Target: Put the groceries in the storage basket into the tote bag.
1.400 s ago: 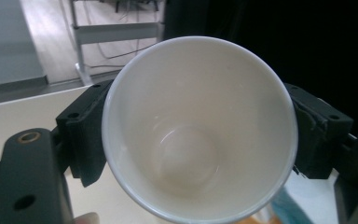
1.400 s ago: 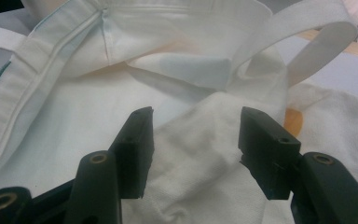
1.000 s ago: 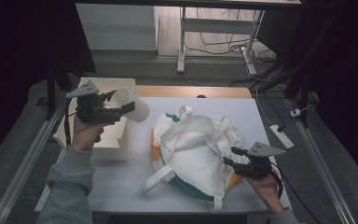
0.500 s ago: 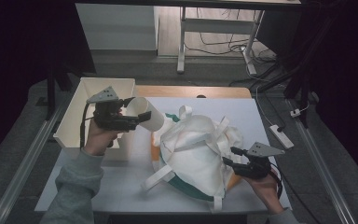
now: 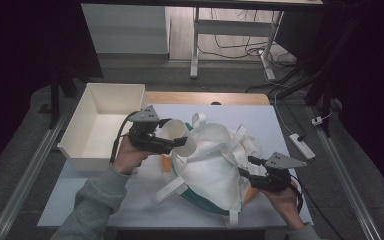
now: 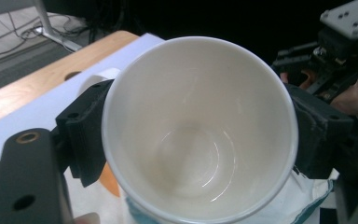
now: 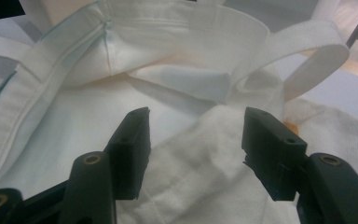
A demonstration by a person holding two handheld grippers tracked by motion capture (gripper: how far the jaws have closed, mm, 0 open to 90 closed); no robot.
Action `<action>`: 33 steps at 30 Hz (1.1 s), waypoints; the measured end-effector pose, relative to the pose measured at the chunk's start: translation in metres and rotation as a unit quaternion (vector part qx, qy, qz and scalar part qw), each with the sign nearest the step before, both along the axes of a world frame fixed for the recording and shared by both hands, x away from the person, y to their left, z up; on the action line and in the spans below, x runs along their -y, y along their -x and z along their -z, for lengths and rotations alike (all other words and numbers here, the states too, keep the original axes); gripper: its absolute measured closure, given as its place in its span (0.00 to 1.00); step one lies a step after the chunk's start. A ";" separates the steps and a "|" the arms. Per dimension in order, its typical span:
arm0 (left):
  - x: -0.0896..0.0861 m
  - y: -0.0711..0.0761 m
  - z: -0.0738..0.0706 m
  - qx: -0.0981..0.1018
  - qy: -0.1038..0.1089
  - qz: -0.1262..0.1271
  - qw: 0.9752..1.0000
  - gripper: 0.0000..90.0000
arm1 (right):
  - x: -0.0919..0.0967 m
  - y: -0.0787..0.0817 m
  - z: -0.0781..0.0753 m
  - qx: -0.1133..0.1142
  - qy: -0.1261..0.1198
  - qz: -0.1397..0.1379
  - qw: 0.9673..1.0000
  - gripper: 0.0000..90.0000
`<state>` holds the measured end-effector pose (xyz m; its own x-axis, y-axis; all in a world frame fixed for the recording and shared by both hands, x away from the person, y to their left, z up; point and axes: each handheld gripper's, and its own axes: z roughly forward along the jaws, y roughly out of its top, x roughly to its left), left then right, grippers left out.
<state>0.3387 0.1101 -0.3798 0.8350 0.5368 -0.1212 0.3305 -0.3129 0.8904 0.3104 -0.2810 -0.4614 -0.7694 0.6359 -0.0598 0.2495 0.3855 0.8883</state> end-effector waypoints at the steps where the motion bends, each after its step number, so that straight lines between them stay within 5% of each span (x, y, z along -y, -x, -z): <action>1: 0.003 0.000 0.001 -0.002 -0.003 0.003 1.000 0.22 | -0.001 0.001 -0.001 0.000 0.000 -0.001 1.000 0.43; 19: 0.045 -0.007 0.019 -0.026 -0.034 0.039 0.998 0.22 | -0.050 0.003 -0.018 0.017 0.014 -0.048 0.999 0.23; 33: 0.061 -0.010 0.026 -0.031 -0.046 0.050 0.997 0.22 | -0.095 -0.003 -0.025 0.030 0.030 -0.068 0.997 0.19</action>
<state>0.3491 0.0489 -0.4059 0.8770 0.4631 -0.1282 0.3473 -0.4266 0.8351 0.3130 -0.1858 -0.4359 -0.8424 0.5197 -0.1424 0.1387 0.4644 0.8747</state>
